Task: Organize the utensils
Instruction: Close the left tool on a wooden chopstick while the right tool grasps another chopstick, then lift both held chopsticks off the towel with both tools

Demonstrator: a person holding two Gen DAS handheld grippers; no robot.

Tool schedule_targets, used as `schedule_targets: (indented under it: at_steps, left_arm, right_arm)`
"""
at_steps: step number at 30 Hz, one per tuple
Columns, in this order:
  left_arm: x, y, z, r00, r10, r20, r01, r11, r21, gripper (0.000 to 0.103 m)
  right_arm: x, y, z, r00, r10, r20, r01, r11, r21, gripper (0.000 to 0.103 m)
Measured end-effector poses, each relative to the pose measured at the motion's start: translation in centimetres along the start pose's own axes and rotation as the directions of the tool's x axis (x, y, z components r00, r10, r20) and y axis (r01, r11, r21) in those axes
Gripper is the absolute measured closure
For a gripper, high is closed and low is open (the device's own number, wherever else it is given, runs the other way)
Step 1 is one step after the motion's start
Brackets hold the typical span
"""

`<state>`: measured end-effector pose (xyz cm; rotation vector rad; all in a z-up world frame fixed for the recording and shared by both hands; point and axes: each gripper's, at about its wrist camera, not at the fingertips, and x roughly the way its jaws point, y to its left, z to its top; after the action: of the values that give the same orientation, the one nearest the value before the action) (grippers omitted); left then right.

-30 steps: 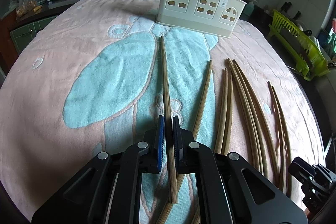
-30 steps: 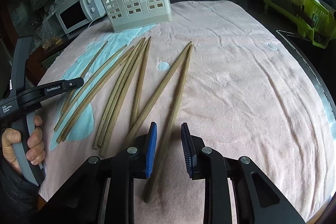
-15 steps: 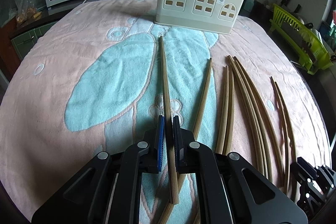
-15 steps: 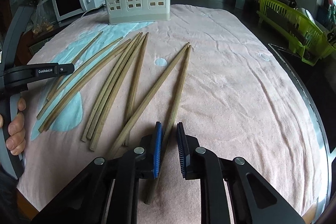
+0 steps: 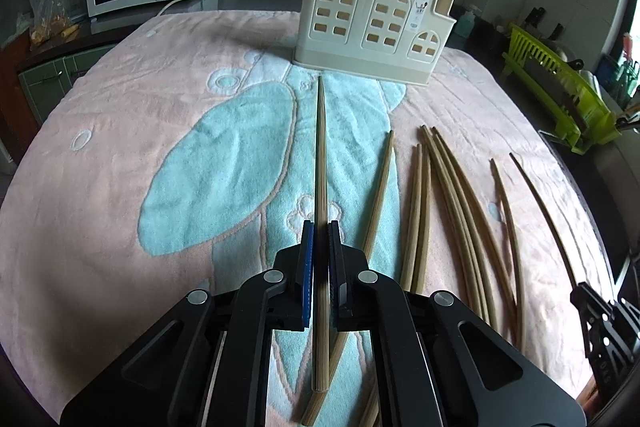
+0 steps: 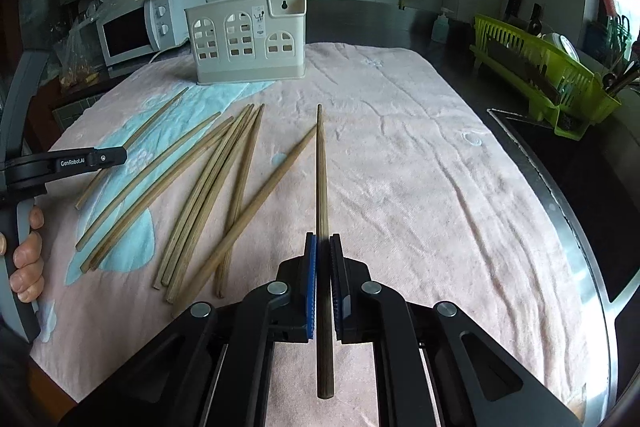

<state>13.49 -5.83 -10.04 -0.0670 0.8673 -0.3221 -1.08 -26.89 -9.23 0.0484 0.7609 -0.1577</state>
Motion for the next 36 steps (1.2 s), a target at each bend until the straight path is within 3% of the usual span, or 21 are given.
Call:
schedule_targets:
  at_steps: [8, 25, 36]
  left_arm:
    - [-1.6, 0.1, -0.1, 1.000, -0.021, 0.013, 0.021, 1.000, 0.008, 0.098]
    - [0.4, 1.0, -1.5, 0.998, 0.014, -0.056, -0.013, 1.000, 0.021, 0.098]
    - [0.8, 0.9, -1.6, 0.998, 0.021, -0.064, -0.020, 0.999, 0.025, 0.098]
  right_arm:
    - [-1.3, -0.2, 1.1, 0.999, 0.012, 0.044, -0.011, 1.000, -0.026, 0.096]
    - [2.6, -1.3, -1.1, 0.996, 0.053, -0.065, -0.046, 0.994, 0.099, 0.096]
    - [3.0, -1.0, -1.5, 0.993, 0.051, -0.103, -0.042, 0.995, 0.091, 0.092]
